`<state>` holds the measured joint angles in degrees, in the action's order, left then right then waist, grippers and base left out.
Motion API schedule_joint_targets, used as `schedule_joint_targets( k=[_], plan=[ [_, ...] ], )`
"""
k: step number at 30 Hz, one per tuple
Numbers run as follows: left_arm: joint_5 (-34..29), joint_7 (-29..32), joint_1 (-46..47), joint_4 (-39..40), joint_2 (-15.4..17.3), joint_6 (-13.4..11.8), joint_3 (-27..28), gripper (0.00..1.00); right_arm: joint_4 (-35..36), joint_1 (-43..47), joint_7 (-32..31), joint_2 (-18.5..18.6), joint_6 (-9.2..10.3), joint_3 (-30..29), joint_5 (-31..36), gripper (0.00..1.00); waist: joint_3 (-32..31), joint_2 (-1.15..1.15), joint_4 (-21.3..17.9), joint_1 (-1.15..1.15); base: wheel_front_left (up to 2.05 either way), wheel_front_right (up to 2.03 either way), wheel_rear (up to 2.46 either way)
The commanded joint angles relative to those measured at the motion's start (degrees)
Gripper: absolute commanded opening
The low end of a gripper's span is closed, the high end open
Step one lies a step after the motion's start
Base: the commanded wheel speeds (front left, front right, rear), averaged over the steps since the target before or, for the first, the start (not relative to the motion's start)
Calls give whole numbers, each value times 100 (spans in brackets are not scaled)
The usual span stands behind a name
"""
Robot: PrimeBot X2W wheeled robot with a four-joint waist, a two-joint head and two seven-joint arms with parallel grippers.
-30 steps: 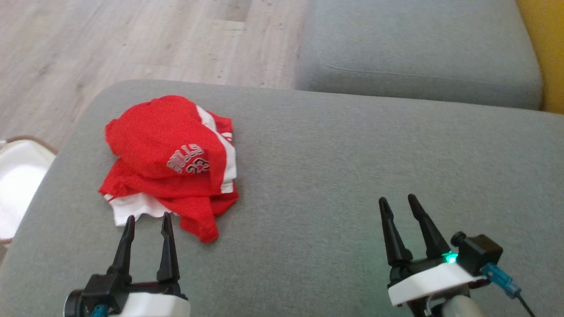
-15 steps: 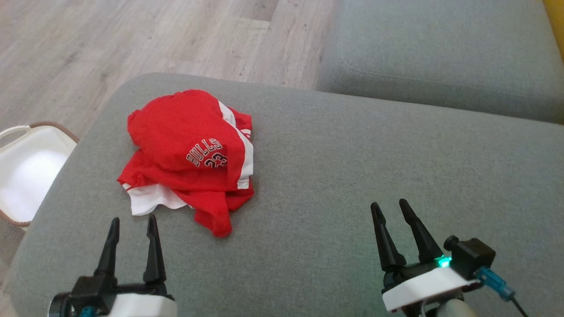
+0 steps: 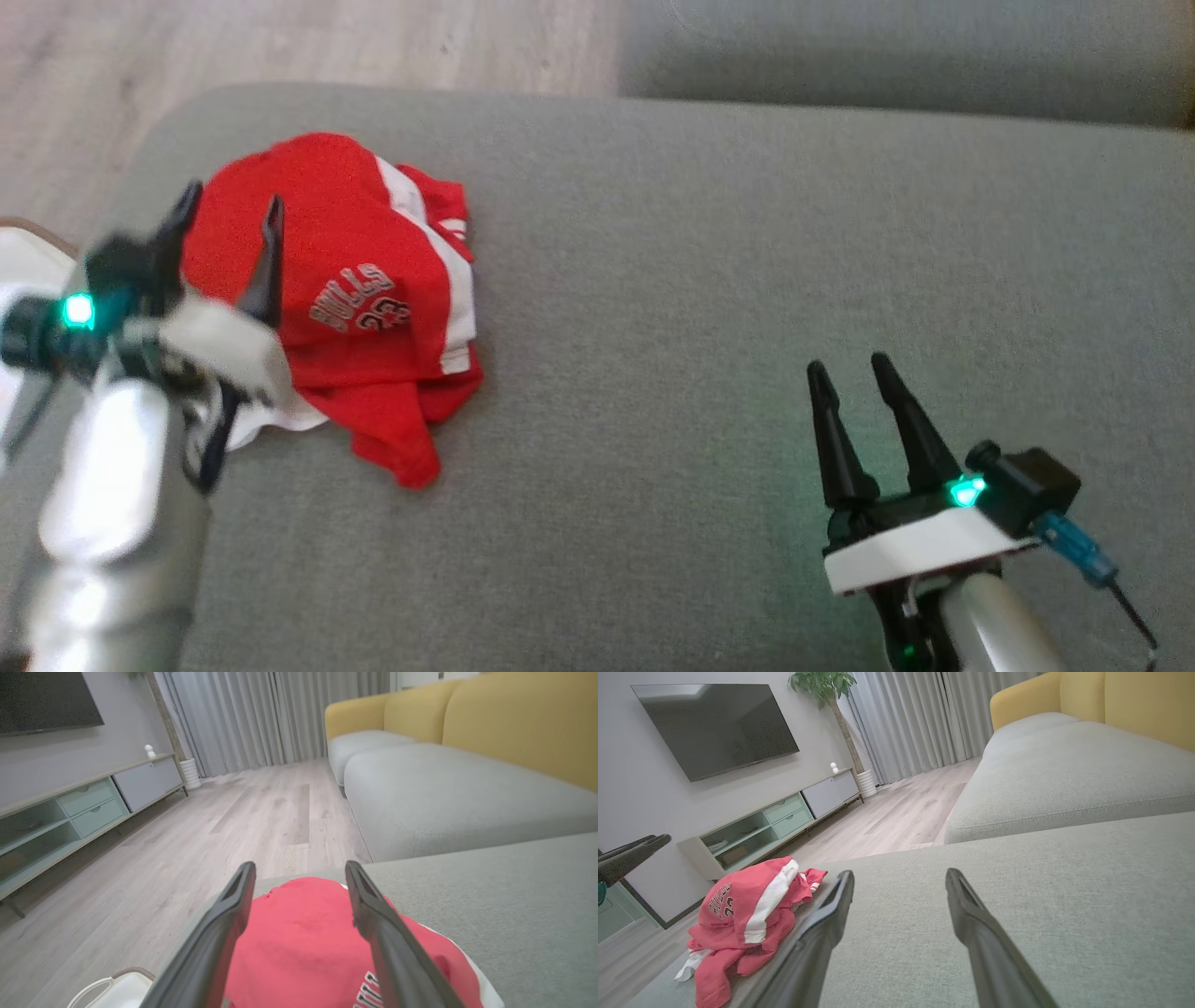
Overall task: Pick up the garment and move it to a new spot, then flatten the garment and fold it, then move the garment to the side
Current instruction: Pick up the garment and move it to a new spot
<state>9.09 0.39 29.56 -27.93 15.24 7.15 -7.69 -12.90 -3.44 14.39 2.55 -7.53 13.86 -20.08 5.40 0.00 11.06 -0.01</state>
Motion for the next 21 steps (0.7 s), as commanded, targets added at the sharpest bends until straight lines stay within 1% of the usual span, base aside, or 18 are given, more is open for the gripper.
schedule_joint_targets(
  k=[1,6,10,12,15,19,20,21],
  plan=[
    [40,173,400,27,298,23,88,100,216,-265,61,32,4,101,60,100,253,0,-198,1,0,0,0],
    [534,1100,1317,-748,662,31,-620,100,279,-454,61,32,4,74,86,100,571,0,-425,1,0,0,0],
    [981,1611,1677,-1211,877,33,-1199,100,316,-554,61,32,4,77,77,100,755,0,-587,1,0,0,0],
    [1199,1753,1789,-1393,953,33,-1425,100,331,-587,61,32,4,69,71,100,822,0,-639,1,0,0,0],
    [1420,1813,1910,-1612,1053,33,-1682,100,349,-629,61,32,4,70,64,100,892,0,-701,1,0,0,0],
    [1692,1836,2000,-1835,1095,33,-1932,100,353,-654,61,32,4,73,50,100,929,0,-747,1,0,0,0],
    [1767,1838,2015,-1873,1109,33,-1993,43,350,-655,61,32,4,73,47,100,931,0,-752,1,0,0,0],
    [1849,1811,2032,-1895,1121,33,-2042,0,348,-655,61,32,4,71,46,100,931,0,-754,1,0,0,0]
  ],
)
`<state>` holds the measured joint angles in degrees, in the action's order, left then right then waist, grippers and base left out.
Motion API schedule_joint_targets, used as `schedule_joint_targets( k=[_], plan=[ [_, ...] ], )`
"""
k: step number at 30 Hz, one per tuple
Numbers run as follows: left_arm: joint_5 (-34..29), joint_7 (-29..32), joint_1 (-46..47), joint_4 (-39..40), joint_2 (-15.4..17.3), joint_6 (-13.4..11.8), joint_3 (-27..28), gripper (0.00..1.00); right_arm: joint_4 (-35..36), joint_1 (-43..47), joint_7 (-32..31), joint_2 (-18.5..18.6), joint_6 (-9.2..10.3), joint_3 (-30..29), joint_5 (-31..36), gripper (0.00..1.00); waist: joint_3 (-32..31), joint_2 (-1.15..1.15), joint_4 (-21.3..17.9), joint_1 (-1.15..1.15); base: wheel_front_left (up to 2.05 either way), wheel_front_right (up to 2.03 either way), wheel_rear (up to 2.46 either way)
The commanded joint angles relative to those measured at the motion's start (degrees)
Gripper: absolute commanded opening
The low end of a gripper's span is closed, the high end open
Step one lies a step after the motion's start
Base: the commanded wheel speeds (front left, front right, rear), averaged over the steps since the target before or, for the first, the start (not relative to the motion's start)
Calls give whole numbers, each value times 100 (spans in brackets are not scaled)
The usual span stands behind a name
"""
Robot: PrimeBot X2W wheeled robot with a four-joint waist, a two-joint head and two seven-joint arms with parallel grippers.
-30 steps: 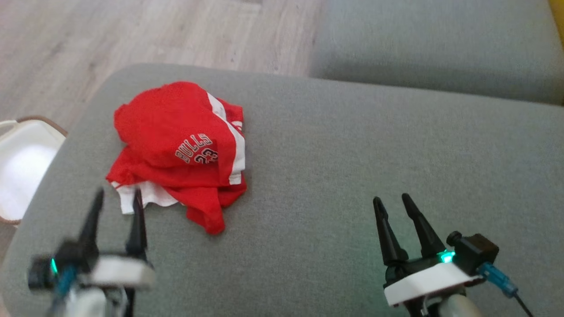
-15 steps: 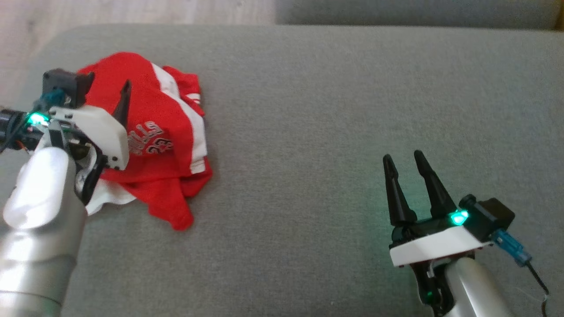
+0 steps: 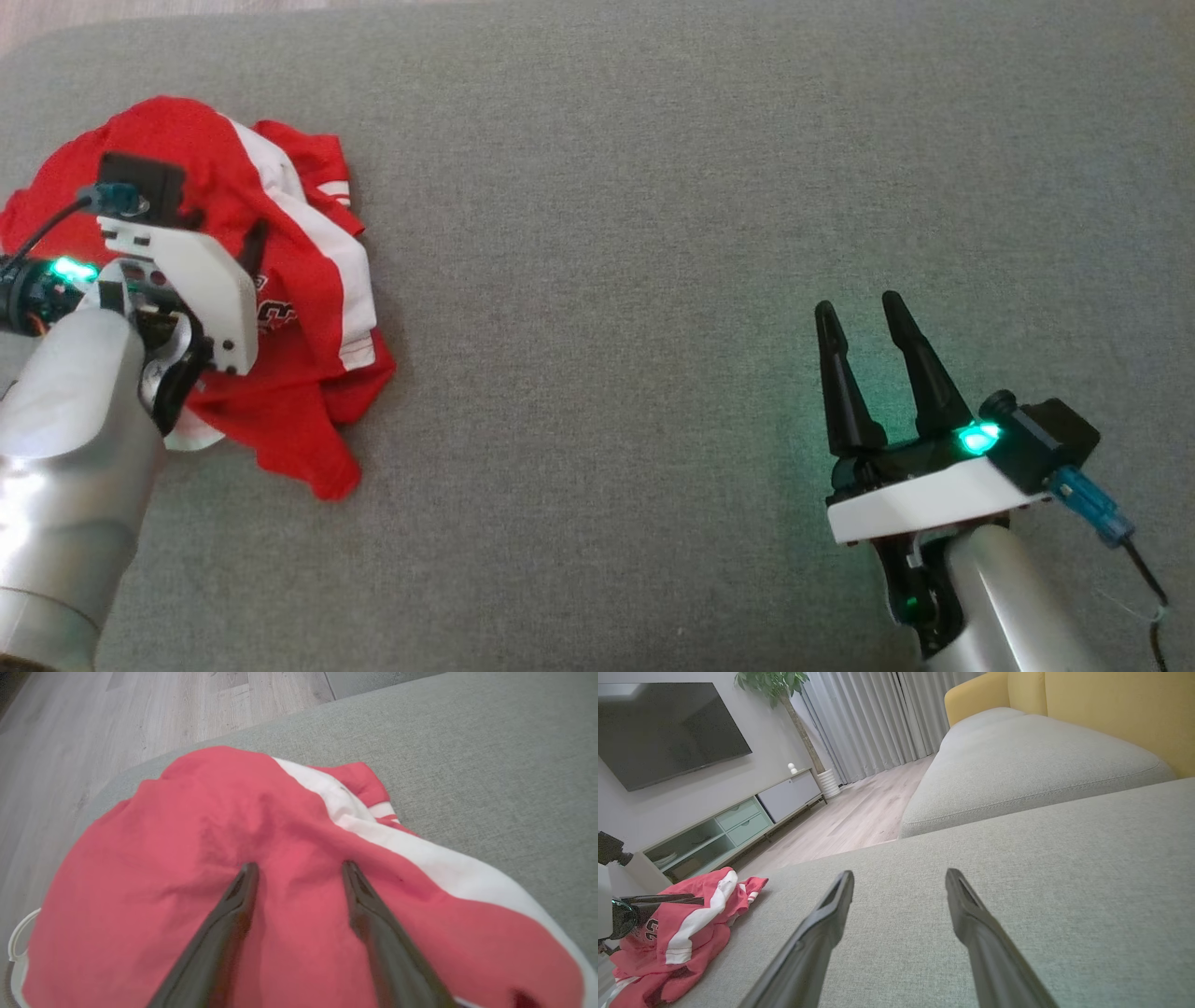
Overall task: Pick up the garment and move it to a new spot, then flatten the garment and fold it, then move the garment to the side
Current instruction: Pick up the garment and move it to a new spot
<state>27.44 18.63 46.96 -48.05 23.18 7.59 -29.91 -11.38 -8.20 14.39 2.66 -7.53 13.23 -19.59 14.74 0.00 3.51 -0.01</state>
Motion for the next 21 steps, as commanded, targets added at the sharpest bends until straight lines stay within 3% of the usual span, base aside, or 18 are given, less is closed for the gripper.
schedule_joint_targets(
  k=[1,6,12,17,21],
  plan=[
    [98,-39,309,96,333,-11,141,0,192,-177,61,21,4,128,-4,100,-8,0,4,1,0,0,0],
    [392,-439,427,62,371,-10,61,0,153,-161,61,21,4,100,-10,100,-101,0,61,1,0,0,0],
    [590,-1375,565,156,309,-15,318,0,91,-98,61,21,4,93,-16,100,-351,0,148,1,0,0,0],
    [858,-1982,505,617,170,-25,598,0,36,24,61,21,4,75,-44,100,-656,0,210,1,0,0,0],
    [975,-2065,265,1243,36,-64,611,0,3,121,61,21,4,93,-77,100,-856,0,207,1,0,0,0]
  ],
)
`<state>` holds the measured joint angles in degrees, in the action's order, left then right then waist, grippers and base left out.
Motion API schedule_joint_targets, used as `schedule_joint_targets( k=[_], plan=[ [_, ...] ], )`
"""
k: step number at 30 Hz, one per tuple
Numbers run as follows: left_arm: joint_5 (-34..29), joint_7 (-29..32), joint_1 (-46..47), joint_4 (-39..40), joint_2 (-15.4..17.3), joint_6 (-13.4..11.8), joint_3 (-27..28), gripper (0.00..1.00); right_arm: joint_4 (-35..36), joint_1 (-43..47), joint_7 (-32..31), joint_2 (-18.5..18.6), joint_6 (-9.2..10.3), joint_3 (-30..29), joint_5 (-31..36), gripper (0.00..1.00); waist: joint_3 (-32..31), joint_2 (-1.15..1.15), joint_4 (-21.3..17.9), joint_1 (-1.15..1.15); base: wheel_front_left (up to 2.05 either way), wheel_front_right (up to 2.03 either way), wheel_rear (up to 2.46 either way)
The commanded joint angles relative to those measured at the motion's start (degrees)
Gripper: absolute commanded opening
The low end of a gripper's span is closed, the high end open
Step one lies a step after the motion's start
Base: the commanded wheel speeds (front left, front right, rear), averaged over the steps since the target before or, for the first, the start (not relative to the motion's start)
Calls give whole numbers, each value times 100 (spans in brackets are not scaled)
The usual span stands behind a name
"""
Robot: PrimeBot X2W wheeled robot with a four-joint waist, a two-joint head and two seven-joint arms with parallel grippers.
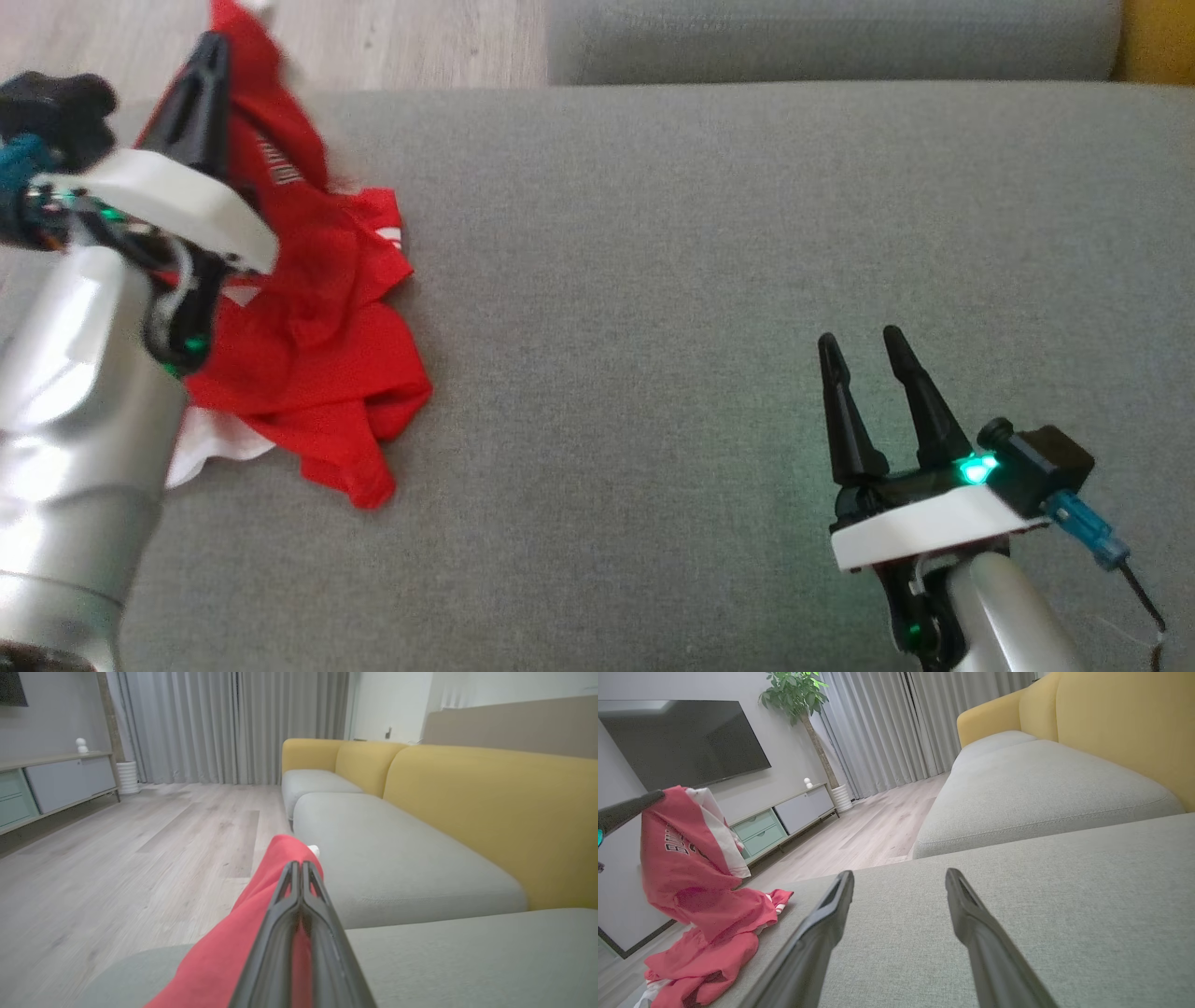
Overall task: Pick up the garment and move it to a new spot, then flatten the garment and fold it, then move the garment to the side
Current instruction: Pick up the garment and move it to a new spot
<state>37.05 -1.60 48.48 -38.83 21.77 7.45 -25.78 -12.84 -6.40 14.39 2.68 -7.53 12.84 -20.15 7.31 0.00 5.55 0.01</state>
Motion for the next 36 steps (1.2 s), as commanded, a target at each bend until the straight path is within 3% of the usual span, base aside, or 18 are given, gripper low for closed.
schedule_joint_targets(
  k=[1,7,13,21,22,23,28,36],
  plan=[
    [14,-42,114,321,177,-51,198,0,149,-60,61,20,4,133,-21,100,-113,0,3,-1,0,0,0],
    [85,125,-279,1511,-98,-286,42,0,202,-34,61,20,4,178,-51,100,-249,0,-237,-1,0,0,0],
    [58,458,-413,2516,-446,-530,-270,0,270,-111,61,20,4,253,-135,100,-173,0,-781,-1,0,0,0],
    [52,597,17,2659,-1070,-724,-520,0,411,-327,61,20,4,467,-339,100,175,0,-1830,-1,0,0,0],
    [21,529,101,2576,-1118,-689,-544,40,423,-343,61,20,4,465,-356,100,205,0,-1899,-1,0,0,0],
    [-49,443,189,2462,-1131,-680,-557,100,436,-353,61,20,4,452,-375,100,234,0,-1948,-1,0,0,0],
    [-268,-174,507,1844,-1042,-750,-340,100,494,-362,61,20,4,331,-397,100,331,0,-1920,-1,0,0,0],
    [-227,-763,-83,1345,-565,-533,-186,100,455,-238,61,20,4,-33,-240,100,154,0,-1216,-1,0,0,0]
  ],
)
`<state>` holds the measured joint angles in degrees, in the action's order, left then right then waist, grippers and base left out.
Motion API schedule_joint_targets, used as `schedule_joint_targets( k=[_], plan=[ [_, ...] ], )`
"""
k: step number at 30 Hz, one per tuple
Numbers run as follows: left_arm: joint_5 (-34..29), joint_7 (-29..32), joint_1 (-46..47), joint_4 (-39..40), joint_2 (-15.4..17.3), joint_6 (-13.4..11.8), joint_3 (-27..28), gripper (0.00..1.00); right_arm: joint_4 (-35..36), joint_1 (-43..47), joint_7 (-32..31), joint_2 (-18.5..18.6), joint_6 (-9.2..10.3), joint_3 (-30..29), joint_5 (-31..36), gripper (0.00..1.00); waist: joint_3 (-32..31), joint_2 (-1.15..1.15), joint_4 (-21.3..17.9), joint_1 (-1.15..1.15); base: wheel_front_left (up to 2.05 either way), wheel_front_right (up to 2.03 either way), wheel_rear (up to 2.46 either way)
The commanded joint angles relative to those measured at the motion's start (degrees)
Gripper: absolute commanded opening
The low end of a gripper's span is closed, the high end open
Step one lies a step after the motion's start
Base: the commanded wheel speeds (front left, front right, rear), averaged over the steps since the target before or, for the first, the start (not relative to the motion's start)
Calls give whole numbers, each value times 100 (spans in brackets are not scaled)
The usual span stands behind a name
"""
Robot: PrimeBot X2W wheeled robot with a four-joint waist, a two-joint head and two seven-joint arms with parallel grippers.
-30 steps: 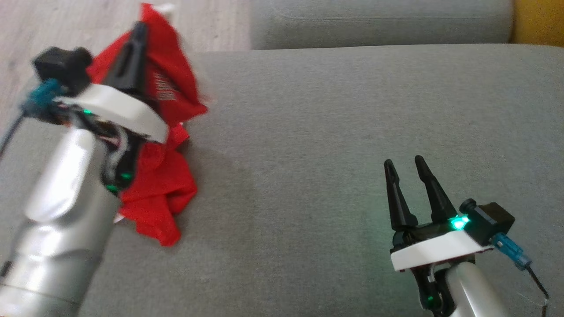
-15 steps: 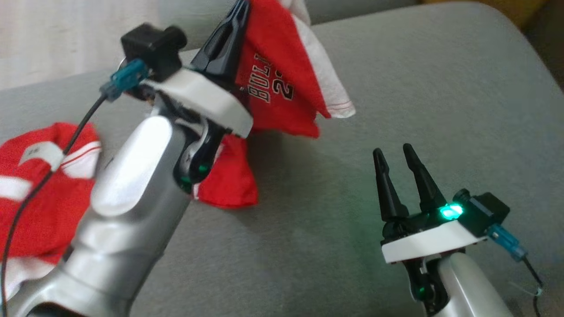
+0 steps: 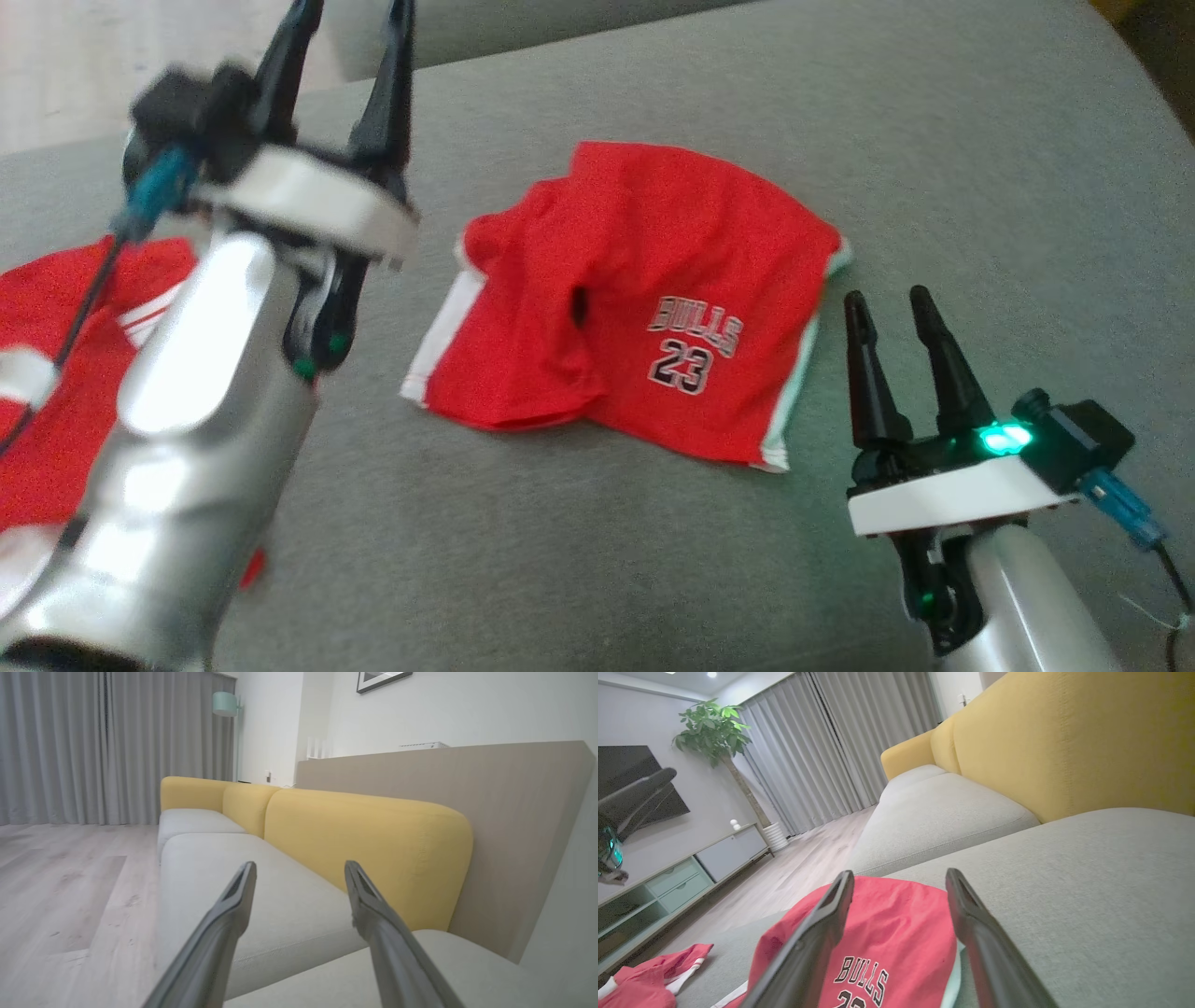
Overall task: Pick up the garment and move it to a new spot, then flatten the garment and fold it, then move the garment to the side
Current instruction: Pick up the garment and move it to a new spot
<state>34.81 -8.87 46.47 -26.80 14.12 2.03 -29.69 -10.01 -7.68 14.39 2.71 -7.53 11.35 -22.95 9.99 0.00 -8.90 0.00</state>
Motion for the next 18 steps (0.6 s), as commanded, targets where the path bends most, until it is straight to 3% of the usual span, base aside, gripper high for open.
schedule_joint_targets(
  k=[1,10,18],
  plan=[
    [0,-128,-35,160,255,31,210,100,159,-84,61,17,4,70,71,100,-155,0,341,0,0,0,0],
    [3,-556,-1703,683,482,-129,340,100,15,242,61,17,4,-129,331,100,-575,0,1148,0,0,0,0],
    [-386,-610,-3303,1473,222,-495,684,100,-24,443,61,17,4,-163,418,100,-744,0,1439,0,0,0,0]
  ],
)
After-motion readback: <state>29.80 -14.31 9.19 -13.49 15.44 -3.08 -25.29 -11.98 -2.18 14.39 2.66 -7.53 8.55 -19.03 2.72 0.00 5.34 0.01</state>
